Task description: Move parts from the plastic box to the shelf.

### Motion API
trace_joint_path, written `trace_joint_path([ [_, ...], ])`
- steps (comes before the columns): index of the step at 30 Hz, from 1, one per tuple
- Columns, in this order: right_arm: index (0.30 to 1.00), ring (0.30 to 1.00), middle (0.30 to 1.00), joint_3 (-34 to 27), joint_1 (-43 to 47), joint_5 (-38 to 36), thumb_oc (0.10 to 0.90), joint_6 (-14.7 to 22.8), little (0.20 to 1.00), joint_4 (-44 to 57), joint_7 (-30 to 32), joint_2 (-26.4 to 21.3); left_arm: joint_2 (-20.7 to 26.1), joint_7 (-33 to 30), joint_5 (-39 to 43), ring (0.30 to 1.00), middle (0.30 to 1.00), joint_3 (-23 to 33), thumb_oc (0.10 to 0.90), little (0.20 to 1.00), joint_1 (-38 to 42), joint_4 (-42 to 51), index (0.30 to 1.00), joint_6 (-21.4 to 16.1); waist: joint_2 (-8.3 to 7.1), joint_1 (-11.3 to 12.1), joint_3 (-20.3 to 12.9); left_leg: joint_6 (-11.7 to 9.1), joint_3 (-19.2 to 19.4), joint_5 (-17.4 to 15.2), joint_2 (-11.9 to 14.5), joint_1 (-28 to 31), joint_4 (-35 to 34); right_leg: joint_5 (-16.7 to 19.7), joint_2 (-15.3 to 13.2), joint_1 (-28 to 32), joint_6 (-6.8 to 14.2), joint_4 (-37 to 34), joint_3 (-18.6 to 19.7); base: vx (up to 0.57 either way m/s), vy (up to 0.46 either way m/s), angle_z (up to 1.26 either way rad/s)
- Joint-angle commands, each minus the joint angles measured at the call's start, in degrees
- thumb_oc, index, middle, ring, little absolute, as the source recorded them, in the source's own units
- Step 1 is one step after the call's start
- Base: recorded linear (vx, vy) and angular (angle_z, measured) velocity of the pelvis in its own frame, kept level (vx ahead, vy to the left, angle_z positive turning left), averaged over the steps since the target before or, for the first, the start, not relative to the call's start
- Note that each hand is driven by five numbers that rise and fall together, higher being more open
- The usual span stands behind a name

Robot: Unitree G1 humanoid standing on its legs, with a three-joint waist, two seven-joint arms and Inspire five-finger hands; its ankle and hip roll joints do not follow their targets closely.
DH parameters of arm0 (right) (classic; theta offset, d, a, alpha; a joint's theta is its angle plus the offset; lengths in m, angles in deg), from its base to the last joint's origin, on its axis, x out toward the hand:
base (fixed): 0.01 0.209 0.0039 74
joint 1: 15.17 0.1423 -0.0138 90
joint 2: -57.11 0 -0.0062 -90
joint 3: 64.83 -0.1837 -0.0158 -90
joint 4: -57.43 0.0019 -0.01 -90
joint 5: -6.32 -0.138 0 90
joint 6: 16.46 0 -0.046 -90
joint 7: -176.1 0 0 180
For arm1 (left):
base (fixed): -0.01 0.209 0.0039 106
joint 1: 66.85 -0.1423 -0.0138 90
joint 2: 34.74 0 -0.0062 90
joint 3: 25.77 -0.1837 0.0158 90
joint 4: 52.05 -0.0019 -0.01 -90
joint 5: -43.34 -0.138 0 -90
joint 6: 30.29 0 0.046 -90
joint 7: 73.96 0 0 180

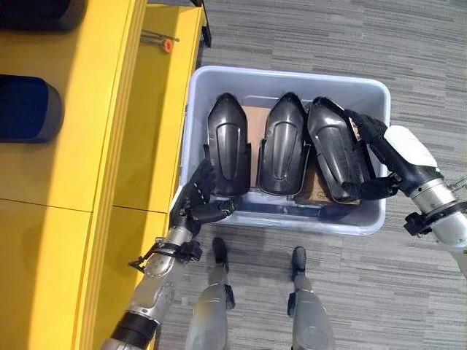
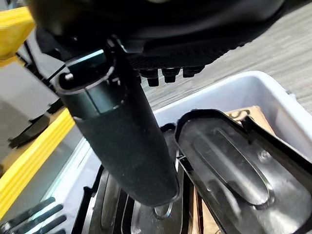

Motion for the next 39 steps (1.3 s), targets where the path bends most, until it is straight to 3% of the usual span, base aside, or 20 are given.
trace_joint_path([
  [1,1.000,1.000,1.000,-5.50,2.92,1.13,0.900,4.40,1.000,5.13,0.90,-4.91,1.79,2.48,-2.02,1.000,1.000,2.77,0.900,1.000,1.15,5.55,1.000,-5.72,-3.43,-0.74,-3.77,-3.60,0.84,-7.26,4.50,1.65,6.56,0.03,-2.56,-1.24,-0.33,4.46,0.01,0.00,0.000,0.00],
  [9,1.000,1.000,1.000,-6.82,0.76,4.67,0.900,3.95,1.000,6.02,-0.06,-10.26,2.27,2.80,-2.29,1.000,1.000,3.25,0.900,1.000,0.24,6.78,1.000,-5.46,-4.36,-0.87,-2.61,-3.97,0.88,-6.94,4.94,0.48,6.90,0.20,-2.26,-2.29,-0.45,4.73,-0.11,0.00,-0.001,-0.01],
  [16,1.000,1.000,1.000,-5.93,0.91,7.01,0.900,3.64,1.000,5.99,-0.46,-11.60,2.24,2.64,-2.34,1.000,1.000,3.46,0.900,1.000,0.30,6.97,1.000,-5.31,-4.40,-0.87,-2.17,-4.07,0.99,-6.81,5.00,0.14,6.80,0.14,-2.01,-2.79,-0.46,4.62,-0.20,0.00,0.000,0.00],
  [39,1.000,1.000,1.000,0.90,7.71,8.87,0.900,1.95,1.000,0.12,1.54,-8.62,2.77,1.48,-1.56,1.000,1.000,2.94,0.900,1.000,1.62,8.23,1.000,-6.28,-3.88,-0.21,0.98,-3.97,0.61,-6.99,4.98,-3.23,8.88,-0.08,-1.86,-6.08,-0.90,6.34,0.45,0.00,0.000,0.00],
])
